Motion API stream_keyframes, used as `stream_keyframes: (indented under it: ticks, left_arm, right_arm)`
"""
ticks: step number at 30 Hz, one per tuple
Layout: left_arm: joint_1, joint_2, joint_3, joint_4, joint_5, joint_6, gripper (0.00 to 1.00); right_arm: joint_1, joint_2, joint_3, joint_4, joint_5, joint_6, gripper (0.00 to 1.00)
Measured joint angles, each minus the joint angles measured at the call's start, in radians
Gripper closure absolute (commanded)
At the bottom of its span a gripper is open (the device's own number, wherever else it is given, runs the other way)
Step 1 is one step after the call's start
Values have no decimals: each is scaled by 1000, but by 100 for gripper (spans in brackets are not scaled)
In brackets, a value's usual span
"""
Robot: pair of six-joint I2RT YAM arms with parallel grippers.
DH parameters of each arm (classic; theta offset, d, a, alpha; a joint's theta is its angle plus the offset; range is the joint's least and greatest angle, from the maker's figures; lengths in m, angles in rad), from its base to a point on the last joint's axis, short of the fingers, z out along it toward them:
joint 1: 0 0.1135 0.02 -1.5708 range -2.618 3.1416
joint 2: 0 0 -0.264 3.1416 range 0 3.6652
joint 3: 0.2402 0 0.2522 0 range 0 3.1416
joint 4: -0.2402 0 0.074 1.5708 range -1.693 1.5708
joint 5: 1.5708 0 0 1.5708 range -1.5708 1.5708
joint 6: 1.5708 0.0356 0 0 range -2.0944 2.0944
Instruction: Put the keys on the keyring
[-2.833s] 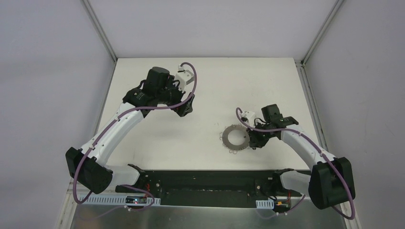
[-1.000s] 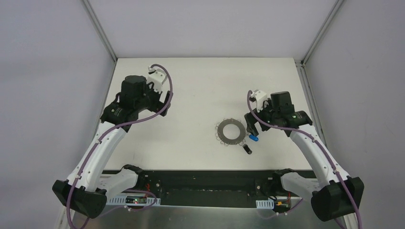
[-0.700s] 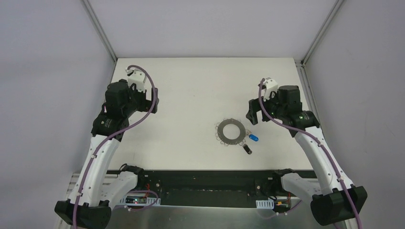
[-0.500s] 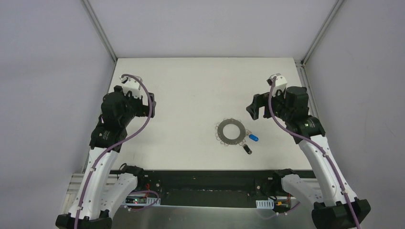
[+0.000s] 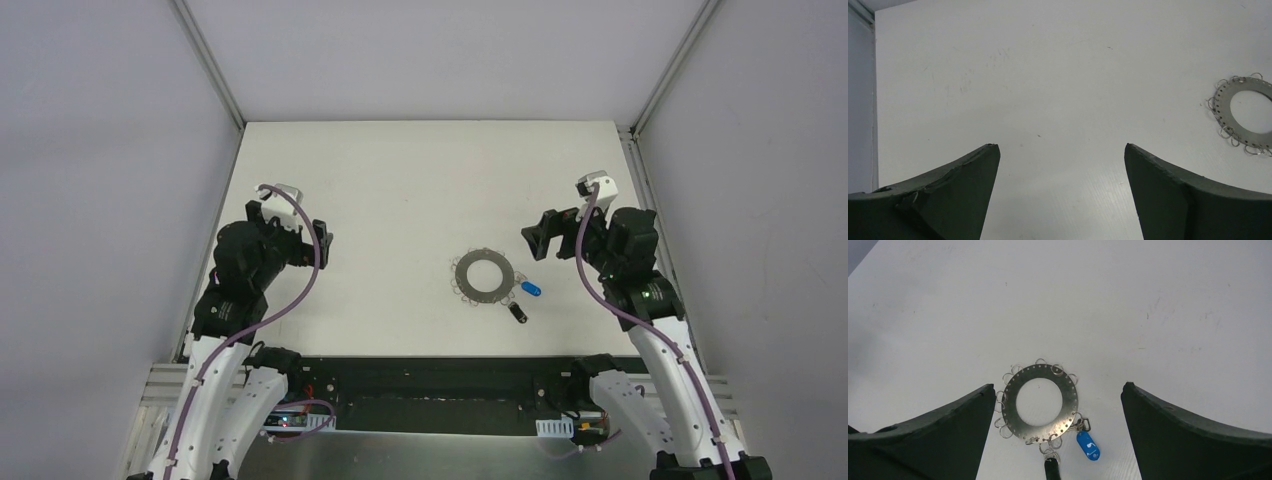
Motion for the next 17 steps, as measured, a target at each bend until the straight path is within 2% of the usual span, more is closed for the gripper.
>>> stream_keyframes:
  ticks: [7,17]
  left_arm:
    - [6,-7,-4,-5,45,5,1]
    - [6,11,-25,-14,54,5,1]
  right_arm:
    - [-38,-7,-93,33,-1,0,0]
    - [-47,-8,-97,55,3,0,0]
